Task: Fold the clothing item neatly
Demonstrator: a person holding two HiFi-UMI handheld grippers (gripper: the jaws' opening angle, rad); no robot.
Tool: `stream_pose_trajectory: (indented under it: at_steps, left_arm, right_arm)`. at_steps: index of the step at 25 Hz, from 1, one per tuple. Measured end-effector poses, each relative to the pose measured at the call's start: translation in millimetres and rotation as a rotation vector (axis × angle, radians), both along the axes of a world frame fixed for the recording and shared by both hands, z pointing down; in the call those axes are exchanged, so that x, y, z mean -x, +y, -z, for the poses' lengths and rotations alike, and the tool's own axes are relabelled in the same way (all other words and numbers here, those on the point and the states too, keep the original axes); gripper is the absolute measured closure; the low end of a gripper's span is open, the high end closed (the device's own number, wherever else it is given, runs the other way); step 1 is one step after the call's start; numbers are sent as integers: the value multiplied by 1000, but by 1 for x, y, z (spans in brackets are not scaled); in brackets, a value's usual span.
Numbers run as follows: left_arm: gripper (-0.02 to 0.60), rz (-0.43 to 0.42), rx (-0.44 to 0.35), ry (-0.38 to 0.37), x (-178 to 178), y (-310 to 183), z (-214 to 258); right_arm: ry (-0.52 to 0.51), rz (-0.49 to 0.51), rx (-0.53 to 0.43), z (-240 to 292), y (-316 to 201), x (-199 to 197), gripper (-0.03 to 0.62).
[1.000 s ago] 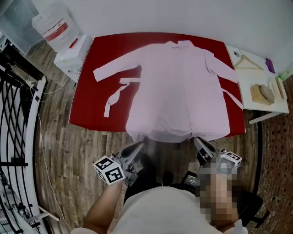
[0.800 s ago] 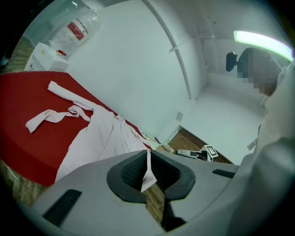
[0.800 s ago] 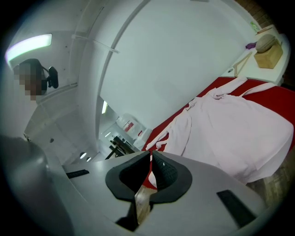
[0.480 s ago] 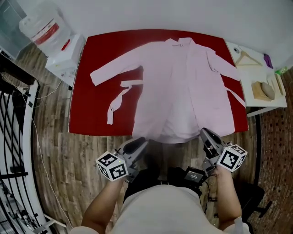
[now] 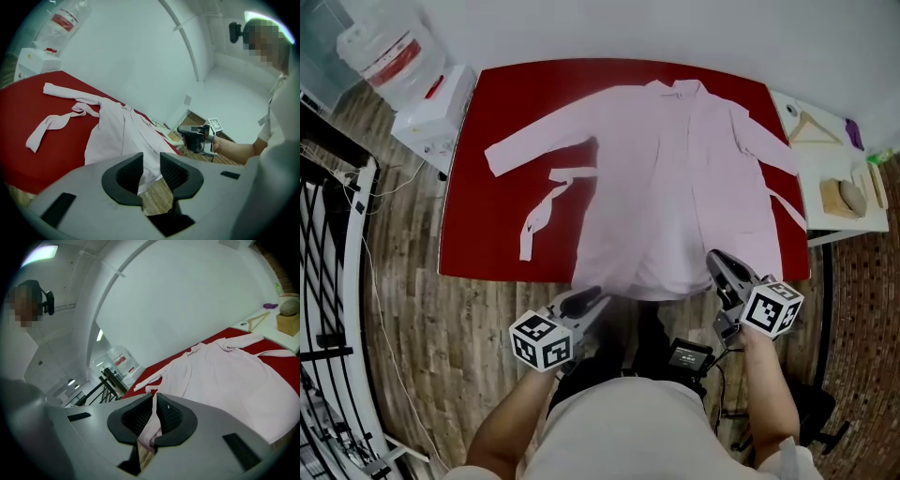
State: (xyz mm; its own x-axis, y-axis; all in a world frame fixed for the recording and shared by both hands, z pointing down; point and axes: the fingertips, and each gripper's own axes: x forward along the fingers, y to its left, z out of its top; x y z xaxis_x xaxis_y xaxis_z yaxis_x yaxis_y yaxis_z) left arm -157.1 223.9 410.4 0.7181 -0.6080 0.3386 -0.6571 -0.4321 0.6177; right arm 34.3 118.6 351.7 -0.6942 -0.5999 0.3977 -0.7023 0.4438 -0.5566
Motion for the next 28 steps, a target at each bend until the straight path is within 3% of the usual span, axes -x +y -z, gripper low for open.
stream_pose_trajectory:
  at_steps: [6, 11, 24, 28]
  left_arm:
    - [486, 14, 38, -90, -13, -12, -20]
    - [442, 22, 83, -187, -27, -21, -44]
    - [425, -9, 196, -533, -59, -32, -113]
    - [425, 12, 247, -595, -59, -31, -124]
  right_arm:
    - [49, 78, -4, -13, -40, 7, 579]
    - [105, 126, 0, -31, -75, 9, 579]
    - [236, 82, 80, -103, -194, 13, 574]
    - [297, 96, 86, -124, -231, 26, 508]
